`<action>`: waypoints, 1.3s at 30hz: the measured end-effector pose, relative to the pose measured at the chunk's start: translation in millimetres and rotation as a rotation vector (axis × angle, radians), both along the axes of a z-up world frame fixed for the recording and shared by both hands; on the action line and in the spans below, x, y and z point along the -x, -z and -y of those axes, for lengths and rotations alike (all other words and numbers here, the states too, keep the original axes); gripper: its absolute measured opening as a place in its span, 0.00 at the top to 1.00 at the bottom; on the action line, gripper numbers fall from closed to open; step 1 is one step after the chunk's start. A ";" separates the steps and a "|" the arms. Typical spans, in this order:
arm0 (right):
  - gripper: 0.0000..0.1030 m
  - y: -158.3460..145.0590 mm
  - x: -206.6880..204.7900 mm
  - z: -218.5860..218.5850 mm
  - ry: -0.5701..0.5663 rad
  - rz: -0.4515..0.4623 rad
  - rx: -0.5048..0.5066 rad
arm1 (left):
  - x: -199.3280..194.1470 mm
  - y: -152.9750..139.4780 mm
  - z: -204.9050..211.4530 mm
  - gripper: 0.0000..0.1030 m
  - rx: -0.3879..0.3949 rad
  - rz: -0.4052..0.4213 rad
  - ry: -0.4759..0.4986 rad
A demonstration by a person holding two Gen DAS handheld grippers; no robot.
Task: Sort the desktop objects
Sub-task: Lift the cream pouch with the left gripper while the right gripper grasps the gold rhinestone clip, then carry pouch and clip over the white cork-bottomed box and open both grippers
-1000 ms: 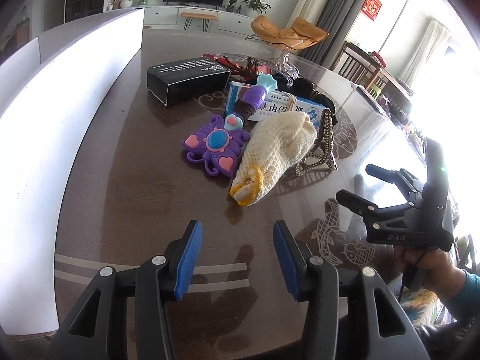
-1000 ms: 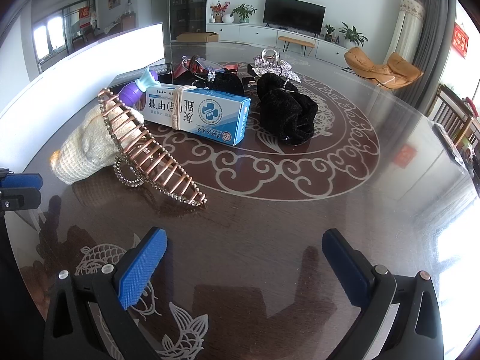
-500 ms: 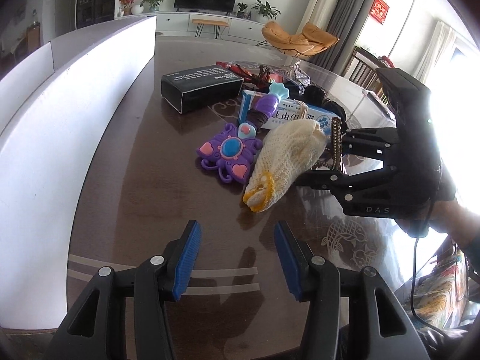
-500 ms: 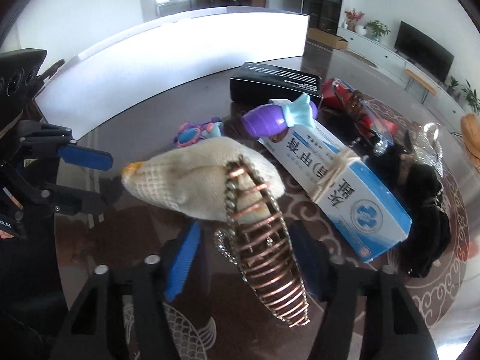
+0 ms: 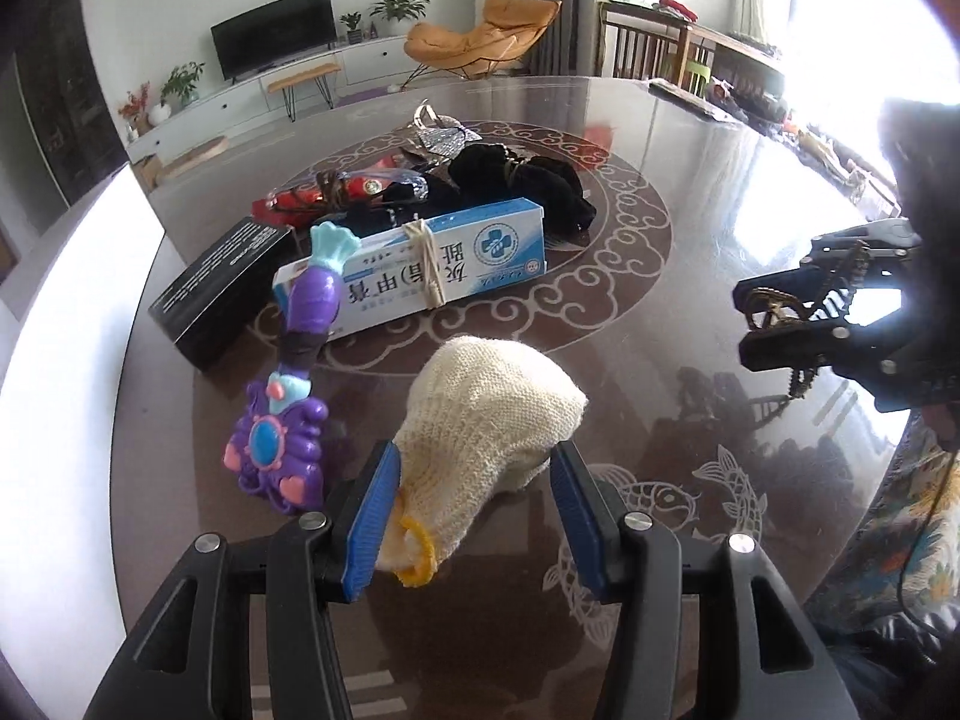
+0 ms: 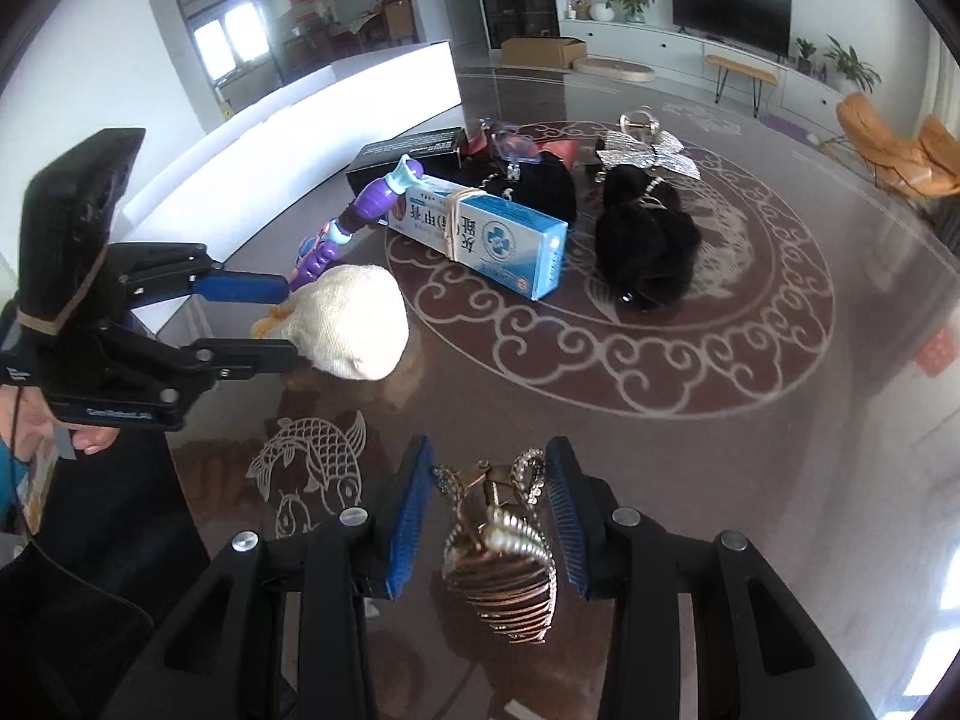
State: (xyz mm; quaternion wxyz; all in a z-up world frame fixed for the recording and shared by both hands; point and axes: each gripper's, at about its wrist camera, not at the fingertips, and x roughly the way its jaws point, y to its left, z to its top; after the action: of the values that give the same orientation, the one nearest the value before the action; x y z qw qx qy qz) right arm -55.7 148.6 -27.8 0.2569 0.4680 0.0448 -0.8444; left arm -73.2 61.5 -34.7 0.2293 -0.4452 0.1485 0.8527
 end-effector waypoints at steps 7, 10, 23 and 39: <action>0.62 -16.4 -17.5 -19.8 0.072 -0.007 0.069 | 11.5 6.8 -29.3 0.49 0.040 -0.009 -0.007; 0.62 -24.4 -21.9 -18.9 0.068 -0.034 0.049 | 9.0 0.0 -23.3 0.66 -0.054 0.028 0.000; 0.62 -35.1 -12.5 13.7 -0.040 -0.043 -0.069 | -56.7 -74.4 105.1 0.67 -0.305 -0.079 -0.242; 0.68 4.6 0.9 12.6 -0.030 0.017 -0.212 | -88.1 -82.8 142.6 0.67 -0.392 -0.084 -0.313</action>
State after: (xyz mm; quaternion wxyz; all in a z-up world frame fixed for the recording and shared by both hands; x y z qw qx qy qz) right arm -56.6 136.0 -32.3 0.2191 0.4991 0.1387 -0.8268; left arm 14.9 -81.1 48.1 0.1699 -0.3738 -0.0812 0.9082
